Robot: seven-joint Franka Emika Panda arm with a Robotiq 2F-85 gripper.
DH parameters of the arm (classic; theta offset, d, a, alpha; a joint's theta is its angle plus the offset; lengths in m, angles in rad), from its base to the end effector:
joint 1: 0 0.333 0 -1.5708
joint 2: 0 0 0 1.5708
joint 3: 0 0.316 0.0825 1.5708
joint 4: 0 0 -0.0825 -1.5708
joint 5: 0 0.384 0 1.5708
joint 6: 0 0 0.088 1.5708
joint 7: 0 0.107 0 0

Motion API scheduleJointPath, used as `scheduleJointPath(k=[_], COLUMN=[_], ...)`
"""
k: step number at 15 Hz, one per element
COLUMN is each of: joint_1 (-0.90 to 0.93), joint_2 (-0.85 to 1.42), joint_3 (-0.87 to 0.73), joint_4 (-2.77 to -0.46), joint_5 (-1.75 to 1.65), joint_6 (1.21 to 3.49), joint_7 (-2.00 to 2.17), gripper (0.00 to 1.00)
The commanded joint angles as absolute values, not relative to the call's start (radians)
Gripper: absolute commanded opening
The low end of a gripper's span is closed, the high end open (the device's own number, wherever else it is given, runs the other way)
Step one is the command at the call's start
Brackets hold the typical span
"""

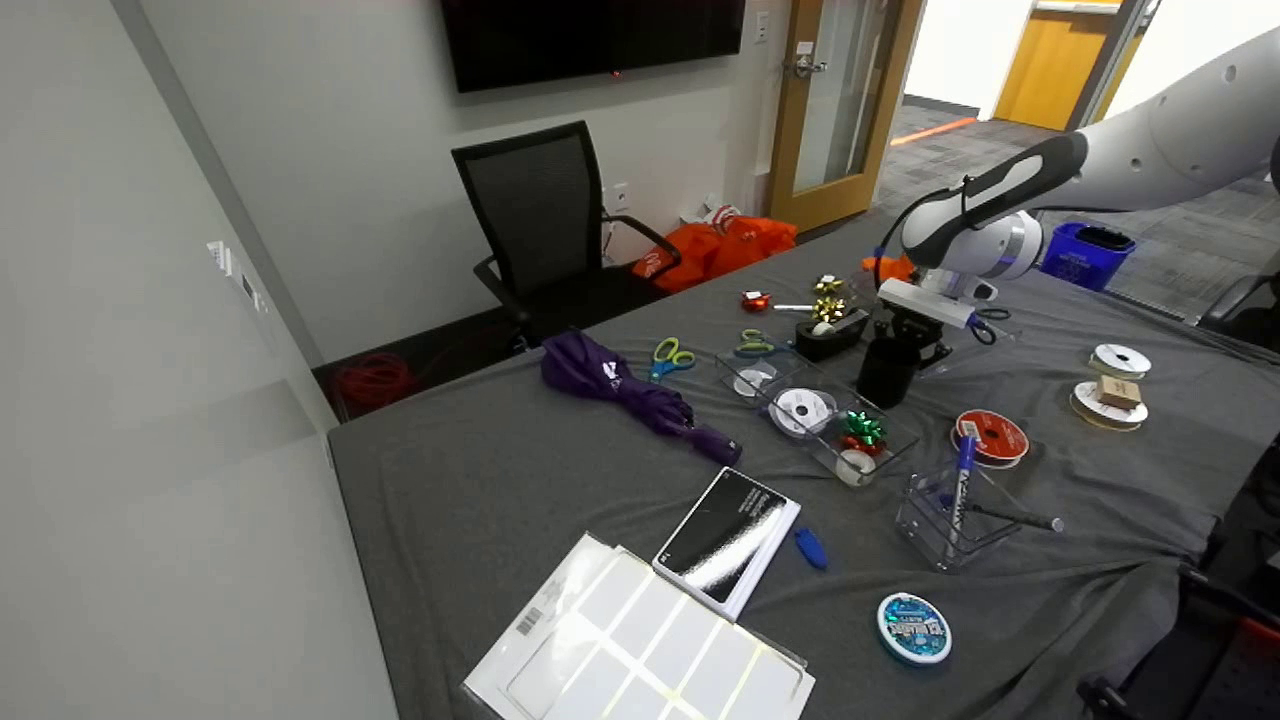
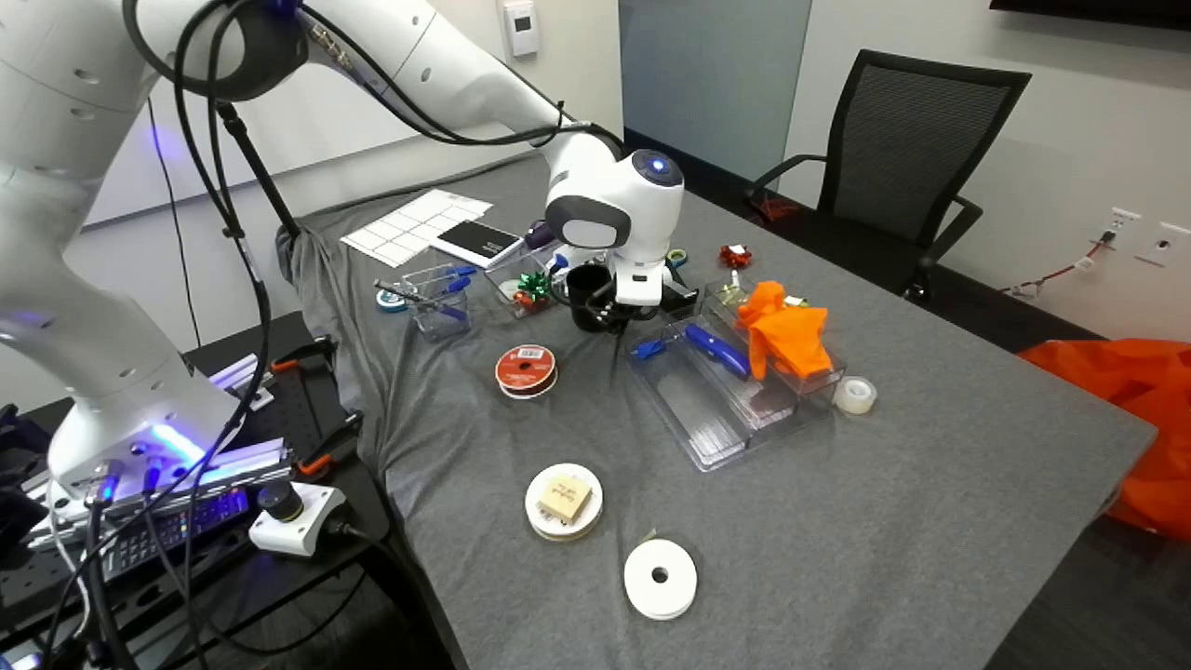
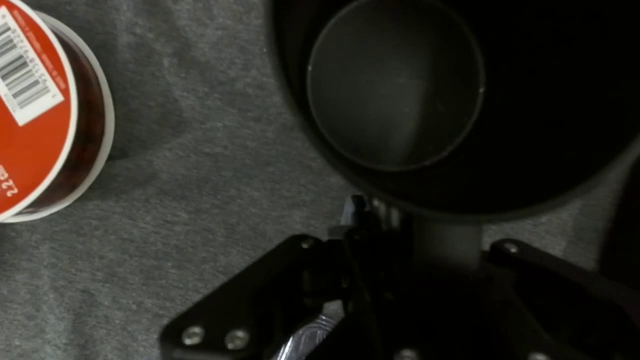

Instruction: Pick up the black cup and put it on the book

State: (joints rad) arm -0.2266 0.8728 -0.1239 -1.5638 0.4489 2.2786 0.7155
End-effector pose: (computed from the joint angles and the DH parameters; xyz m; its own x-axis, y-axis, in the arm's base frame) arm 0.6448 -0.2144 0.1185 0.2188 -0.9418 -0.2553 -0.9756 -0.2165 -0.0377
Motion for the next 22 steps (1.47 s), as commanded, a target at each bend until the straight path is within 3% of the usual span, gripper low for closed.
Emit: scheduleJointPath(k=[1, 13, 14, 21, 22], joint_1=[-0.242, -0.205, -0.227, -0.201, -0.189], joint_2=[0.793, 0.416, 0.514, 0.450, 0.442], joint_3=[-0.119, -0.145, -0.143, -0.147, -0.149], joint_4=[-1.629, -1.805, -1.722, -1.780, -1.795], joint_5=[0.464, 0.452, 0.456, 0.453, 0.438], joint_6=[2.266, 2.104, 2.127, 2.114, 2.129], joint_7=[0.681, 0.773, 0.735, 0.773, 0.775], gripper=[0.05, 0.05, 0.19, 0.19, 0.05])
